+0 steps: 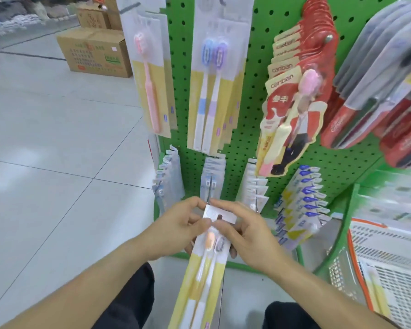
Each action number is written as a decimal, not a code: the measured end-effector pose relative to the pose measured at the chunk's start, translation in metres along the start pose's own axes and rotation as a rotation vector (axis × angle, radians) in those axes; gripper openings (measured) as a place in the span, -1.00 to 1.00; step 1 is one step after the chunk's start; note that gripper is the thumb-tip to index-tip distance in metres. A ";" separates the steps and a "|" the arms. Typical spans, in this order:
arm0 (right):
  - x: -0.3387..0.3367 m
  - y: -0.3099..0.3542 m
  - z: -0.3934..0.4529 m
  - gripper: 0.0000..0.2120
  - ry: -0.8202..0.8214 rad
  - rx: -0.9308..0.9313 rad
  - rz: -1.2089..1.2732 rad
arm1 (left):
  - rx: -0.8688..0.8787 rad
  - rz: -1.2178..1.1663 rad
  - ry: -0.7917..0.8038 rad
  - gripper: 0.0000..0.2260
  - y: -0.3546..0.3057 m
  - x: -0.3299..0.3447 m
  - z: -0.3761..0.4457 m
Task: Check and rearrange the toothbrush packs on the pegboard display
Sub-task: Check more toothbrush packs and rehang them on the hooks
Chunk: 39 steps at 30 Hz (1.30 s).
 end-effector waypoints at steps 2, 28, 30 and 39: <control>-0.004 -0.003 -0.001 -0.69 0.006 -0.057 0.061 | -0.015 -0.080 0.007 -0.81 0.008 0.003 0.005; -0.013 -0.041 -0.003 -0.76 -0.215 0.204 0.435 | -0.160 -0.361 -0.076 -0.75 0.031 0.019 0.009; -0.009 -0.041 0.000 -0.74 -0.157 0.205 0.373 | -0.146 -0.371 -0.125 -0.71 0.033 0.015 0.006; -0.015 -0.034 0.012 -0.52 0.019 0.109 0.336 | -0.103 -0.417 -0.237 -0.74 0.031 0.006 0.005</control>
Point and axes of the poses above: each hand's wrist, its own z-axis towards the middle knuckle, its own x-axis out of the palm, y = z × x, the point moved 9 cm from there along z, towards the middle knuckle, and after that the axes turned 3 degrees about z, right-handed, at the moved point
